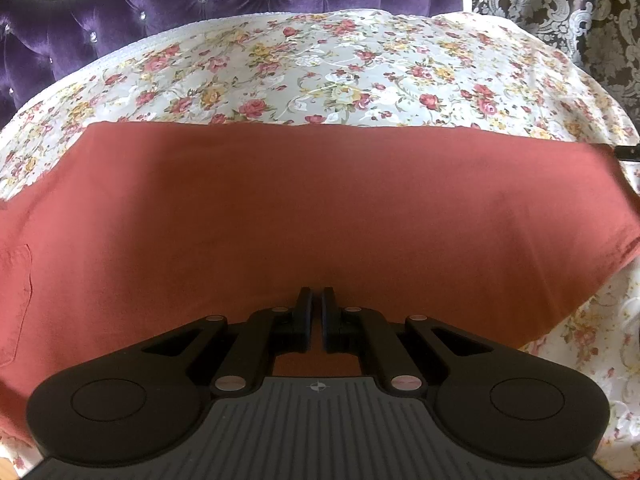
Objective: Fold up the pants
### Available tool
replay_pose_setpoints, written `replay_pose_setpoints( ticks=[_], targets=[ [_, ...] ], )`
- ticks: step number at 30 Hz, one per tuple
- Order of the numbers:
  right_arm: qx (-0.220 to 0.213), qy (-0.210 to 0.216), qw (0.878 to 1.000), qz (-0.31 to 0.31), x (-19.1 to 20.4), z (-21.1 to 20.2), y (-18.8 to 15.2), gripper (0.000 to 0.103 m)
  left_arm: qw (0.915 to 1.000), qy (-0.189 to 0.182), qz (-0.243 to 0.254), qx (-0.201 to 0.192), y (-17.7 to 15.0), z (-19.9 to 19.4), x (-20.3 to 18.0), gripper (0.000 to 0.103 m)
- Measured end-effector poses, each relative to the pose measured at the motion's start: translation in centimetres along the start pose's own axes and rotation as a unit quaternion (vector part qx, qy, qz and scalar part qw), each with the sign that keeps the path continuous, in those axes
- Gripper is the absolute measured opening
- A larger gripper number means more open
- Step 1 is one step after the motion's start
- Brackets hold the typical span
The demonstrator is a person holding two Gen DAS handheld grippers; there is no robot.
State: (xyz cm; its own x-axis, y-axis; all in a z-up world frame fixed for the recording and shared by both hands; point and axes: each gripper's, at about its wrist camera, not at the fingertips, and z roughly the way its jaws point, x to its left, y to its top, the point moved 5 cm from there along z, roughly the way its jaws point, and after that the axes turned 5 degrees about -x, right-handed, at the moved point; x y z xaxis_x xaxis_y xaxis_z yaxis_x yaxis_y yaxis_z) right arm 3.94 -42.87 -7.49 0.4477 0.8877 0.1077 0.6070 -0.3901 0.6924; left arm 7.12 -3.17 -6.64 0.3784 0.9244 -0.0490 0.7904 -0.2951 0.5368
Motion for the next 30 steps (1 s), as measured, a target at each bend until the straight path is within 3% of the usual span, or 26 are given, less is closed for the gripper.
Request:
replay_pose_setpoints(
  ticks=[1, 3, 4, 6, 10, 14, 19, 21, 28, 30],
  targets=[
    [-0.008, 0.000, 1.000, -0.011, 0.0, -0.2, -0.1, 0.011, 1.0000, -0.001, -0.002, 0.000, 0.0, 0.0, 0.0, 0.005],
    [-0.022, 0.038, 0.999, -0.005, -0.2, -1.2, -0.2, 0.022, 1.0000, 0.000, -0.005, 0.000, 0.0, 0.1, 0.0, 0.005],
    [-0.015, 0.058, 0.998, 0.002, -0.4, -1.4, -0.2, 0.037, 1.0000, 0.000, -0.004, 0.000, 0.1, 0.1, 0.0, 0.004],
    [0.011, 0.066, 0.998, 0.001, -0.9, -1.0, -0.4, 0.047, 1.0000, 0.002, -0.001, -0.001, 0.1, 0.1, -0.1, 0.004],
    [0.044, 0.060, 0.997, -0.025, -0.8, 0.2, -1.4, 0.047, 1.0000, 0.000, -0.005, -0.002, 0.0, 0.0, 0.1, 0.005],
    [0.040, 0.087, 0.995, -0.007, -1.2, -0.1, -1.4, 0.046, 0.9999, -0.003, -0.012, -0.002, 0.0, 0.0, 0.2, 0.005],
    [0.012, 0.063, 0.997, 0.034, -2.9, -1.4, -1.1, 0.047, 1.0000, -0.001, -0.010, -0.001, 0.1, 0.0, 0.2, 0.005],
    [-0.001, 0.072, 0.997, 0.033, -2.9, -2.0, -0.9, 0.047, 1.0000, 0.000, -0.010, 0.000, 0.1, 0.0, 0.2, 0.005],
    [0.031, 0.095, 0.995, 0.021, -2.2, -0.1, -1.9, 0.047, 0.9998, -0.003, -0.018, -0.002, 0.0, 0.0, 0.3, 0.005],
    [0.020, 0.104, 0.994, 0.020, -2.0, 0.2, -2.0, 0.049, 0.9998, -0.003, -0.018, -0.002, 0.1, 0.0, 0.3, 0.005]
  ],
)
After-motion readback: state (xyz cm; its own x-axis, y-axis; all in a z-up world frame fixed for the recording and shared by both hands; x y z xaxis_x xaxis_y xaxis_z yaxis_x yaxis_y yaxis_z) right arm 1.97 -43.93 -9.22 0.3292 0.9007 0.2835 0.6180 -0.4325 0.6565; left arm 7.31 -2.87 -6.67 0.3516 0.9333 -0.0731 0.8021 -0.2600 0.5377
